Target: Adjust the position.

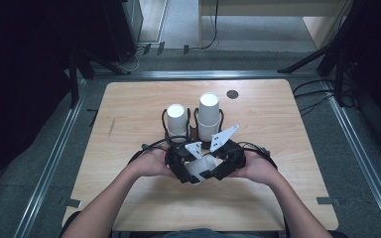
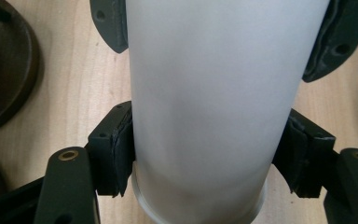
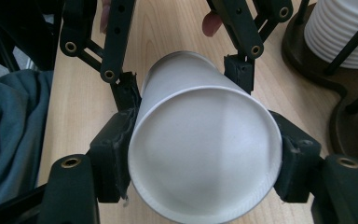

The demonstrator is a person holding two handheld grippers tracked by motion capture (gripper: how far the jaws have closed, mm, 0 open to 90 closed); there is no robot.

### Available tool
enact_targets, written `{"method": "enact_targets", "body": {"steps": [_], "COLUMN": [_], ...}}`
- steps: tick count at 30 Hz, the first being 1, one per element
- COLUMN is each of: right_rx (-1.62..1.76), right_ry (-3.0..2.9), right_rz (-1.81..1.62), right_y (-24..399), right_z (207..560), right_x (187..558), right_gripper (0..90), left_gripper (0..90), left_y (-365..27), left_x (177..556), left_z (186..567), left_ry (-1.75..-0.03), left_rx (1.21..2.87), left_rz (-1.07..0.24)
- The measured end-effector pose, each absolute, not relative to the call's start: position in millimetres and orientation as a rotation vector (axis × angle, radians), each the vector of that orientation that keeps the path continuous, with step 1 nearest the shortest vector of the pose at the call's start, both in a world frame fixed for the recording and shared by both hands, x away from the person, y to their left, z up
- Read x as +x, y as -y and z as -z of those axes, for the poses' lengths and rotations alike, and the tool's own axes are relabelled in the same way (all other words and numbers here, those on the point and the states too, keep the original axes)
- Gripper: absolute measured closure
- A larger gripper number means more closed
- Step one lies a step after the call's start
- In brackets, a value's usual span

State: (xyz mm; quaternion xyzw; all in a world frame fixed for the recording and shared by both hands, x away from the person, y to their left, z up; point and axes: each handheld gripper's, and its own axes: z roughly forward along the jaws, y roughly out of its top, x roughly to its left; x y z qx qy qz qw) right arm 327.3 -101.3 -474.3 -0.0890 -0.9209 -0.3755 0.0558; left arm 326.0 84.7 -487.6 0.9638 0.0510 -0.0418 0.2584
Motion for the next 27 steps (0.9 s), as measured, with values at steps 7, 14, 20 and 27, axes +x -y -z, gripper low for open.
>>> {"method": "enact_targets", "body": {"steps": [7, 14, 20, 27], "right_rx": [-0.292, -0.327, -0.355, -0.378], "right_ry": [2.788, 2.800, 2.798, 2.783], "right_rz": [1.139, 1.169, 1.207, 1.249], "right_y": [106.1, 113.3, 119.1, 123.5], "right_z": [471.2, 467.7, 464.3, 459.6], "right_x": [328.8, 330.5, 331.4, 331.8], "right_gripper": [33.6, 33.3, 33.1, 33.1], "left_gripper": [12.0, 6.9, 6.9, 6.9], "left_y": [-88.5, -99.5, -106.6, -109.3], "left_x": [328.3, 331.4, 332.6, 331.3], "left_z": [486.3, 481.9, 477.7, 477.4], "left_ry": [-0.229, -0.306, -0.350, -0.389], "left_rx": [2.569, 2.462, 2.377, 2.303], "left_rz": [0.086, 0.088, 0.095, 0.099]}}
